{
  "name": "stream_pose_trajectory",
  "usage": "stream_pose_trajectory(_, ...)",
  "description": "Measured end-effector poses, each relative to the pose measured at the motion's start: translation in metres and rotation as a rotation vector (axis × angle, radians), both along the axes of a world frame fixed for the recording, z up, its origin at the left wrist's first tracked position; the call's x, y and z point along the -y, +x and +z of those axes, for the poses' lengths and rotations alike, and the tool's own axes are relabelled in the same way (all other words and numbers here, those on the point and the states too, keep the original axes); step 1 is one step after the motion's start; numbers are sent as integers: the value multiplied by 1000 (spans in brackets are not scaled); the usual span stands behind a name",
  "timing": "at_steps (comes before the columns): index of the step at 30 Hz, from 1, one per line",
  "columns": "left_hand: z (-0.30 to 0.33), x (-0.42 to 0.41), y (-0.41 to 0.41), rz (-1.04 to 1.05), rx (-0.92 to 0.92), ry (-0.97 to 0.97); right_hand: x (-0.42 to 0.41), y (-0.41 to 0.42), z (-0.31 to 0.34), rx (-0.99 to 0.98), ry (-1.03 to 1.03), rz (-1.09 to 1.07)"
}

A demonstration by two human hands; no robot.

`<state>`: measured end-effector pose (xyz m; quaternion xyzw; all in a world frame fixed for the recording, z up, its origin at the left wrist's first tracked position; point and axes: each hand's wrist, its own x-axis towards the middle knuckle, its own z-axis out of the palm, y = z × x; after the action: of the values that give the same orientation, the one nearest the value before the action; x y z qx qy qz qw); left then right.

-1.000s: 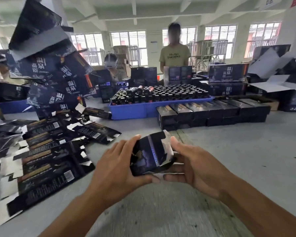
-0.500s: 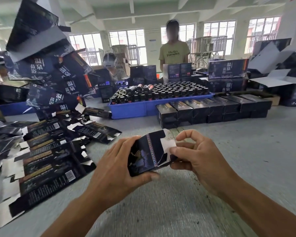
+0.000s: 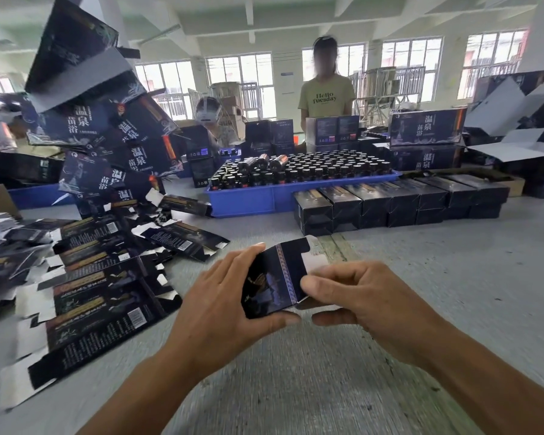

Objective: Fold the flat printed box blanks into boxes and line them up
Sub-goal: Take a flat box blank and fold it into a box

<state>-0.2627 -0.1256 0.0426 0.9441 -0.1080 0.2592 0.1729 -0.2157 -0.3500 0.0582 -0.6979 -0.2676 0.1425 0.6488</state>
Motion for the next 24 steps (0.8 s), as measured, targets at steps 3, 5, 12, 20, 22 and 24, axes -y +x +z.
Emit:
stream_pose_trajectory(3, -1, 2, 2, 39, 69, 83, -3, -2, -2, -7, 3, -30)
stream_pose_trajectory(5, -2, 3, 3, 78, 146, 157, -4, 0, -3, -46, 43, -51)
stream_pose_trajectory(12, -3, 2, 4, 77, 273, 263, -8, -3, 0, -33, 68, -139)
stream_pose_trajectory(20, 3, -3, 3, -5, 295, 212, -7, -4, 2, -91, 74, -55)
stream_pose_trajectory(22, 3, -6, 3, -29, 313, 266, -8, -6, 3, -107, 100, -55)
stream_pose_trajectory(24, 4, -9, 4, -42, 333, 320, -9, -6, 4, -102, 109, -71)
